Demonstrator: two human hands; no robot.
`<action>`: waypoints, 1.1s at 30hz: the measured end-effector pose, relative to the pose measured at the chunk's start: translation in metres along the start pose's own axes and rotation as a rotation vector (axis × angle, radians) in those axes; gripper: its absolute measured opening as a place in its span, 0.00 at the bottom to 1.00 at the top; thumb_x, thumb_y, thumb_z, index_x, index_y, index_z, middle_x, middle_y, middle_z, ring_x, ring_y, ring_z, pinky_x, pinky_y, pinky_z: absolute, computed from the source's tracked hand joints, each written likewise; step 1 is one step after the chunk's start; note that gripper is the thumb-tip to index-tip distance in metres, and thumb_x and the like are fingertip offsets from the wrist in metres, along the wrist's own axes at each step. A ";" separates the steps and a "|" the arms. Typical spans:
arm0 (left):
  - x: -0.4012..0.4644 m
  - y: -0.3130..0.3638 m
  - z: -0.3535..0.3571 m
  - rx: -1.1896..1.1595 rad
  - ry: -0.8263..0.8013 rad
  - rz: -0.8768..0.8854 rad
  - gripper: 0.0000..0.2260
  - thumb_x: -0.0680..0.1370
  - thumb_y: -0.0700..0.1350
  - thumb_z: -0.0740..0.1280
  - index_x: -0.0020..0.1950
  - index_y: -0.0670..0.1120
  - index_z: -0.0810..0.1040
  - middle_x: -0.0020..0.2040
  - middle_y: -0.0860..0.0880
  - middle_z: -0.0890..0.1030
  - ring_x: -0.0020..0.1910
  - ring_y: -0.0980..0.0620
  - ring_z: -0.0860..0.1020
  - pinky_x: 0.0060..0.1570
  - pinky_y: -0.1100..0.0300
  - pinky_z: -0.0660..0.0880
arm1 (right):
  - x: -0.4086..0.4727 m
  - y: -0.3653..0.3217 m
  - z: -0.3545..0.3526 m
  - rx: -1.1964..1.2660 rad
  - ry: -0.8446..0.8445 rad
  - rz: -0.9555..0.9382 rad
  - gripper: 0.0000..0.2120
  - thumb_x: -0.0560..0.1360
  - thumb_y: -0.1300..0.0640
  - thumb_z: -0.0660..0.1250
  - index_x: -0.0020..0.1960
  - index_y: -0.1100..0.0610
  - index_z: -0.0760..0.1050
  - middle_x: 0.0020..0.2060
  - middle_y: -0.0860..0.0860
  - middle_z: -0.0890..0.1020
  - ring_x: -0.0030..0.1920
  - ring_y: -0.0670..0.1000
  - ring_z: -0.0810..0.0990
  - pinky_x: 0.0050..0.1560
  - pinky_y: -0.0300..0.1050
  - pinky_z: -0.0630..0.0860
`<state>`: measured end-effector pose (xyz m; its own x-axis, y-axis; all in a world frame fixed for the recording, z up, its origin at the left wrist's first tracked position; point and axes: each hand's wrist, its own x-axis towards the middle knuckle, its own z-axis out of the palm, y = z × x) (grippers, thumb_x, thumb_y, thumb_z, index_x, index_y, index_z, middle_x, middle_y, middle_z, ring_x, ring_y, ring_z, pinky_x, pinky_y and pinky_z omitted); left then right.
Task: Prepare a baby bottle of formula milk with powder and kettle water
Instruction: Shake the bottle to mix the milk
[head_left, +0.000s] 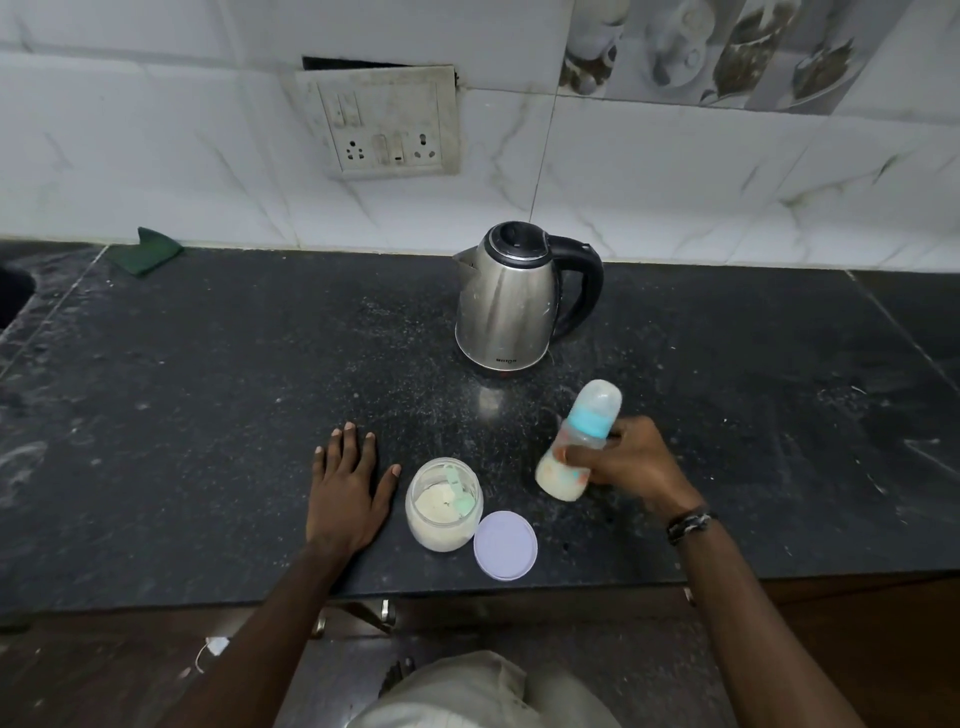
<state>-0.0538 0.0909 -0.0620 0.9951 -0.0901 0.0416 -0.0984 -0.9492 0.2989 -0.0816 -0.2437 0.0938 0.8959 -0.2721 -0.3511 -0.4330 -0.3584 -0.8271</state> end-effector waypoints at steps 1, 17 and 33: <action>0.000 0.000 0.000 0.002 0.000 0.001 0.36 0.81 0.64 0.45 0.79 0.41 0.64 0.81 0.38 0.59 0.81 0.39 0.56 0.79 0.42 0.51 | 0.001 0.002 0.001 -0.006 0.020 -0.003 0.17 0.64 0.57 0.81 0.50 0.62 0.83 0.42 0.55 0.86 0.40 0.48 0.86 0.42 0.48 0.84; 0.000 0.001 0.000 0.010 -0.005 -0.006 0.36 0.81 0.64 0.45 0.80 0.42 0.64 0.81 0.38 0.59 0.81 0.39 0.55 0.79 0.42 0.51 | 0.002 -0.011 -0.001 -0.089 -0.082 -0.079 0.12 0.68 0.63 0.78 0.49 0.63 0.81 0.48 0.60 0.86 0.44 0.51 0.86 0.41 0.44 0.84; 0.001 -0.001 0.000 0.003 -0.006 -0.008 0.36 0.81 0.65 0.44 0.80 0.42 0.63 0.81 0.39 0.59 0.81 0.40 0.55 0.79 0.42 0.51 | 0.007 -0.028 -0.021 -0.331 -0.030 0.027 0.24 0.54 0.45 0.82 0.46 0.55 0.83 0.44 0.52 0.86 0.42 0.50 0.86 0.48 0.54 0.83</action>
<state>-0.0531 0.0912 -0.0624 0.9958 -0.0845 0.0338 -0.0908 -0.9509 0.2960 -0.0655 -0.2541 0.1240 0.8839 -0.2613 -0.3880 -0.4614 -0.6231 -0.6315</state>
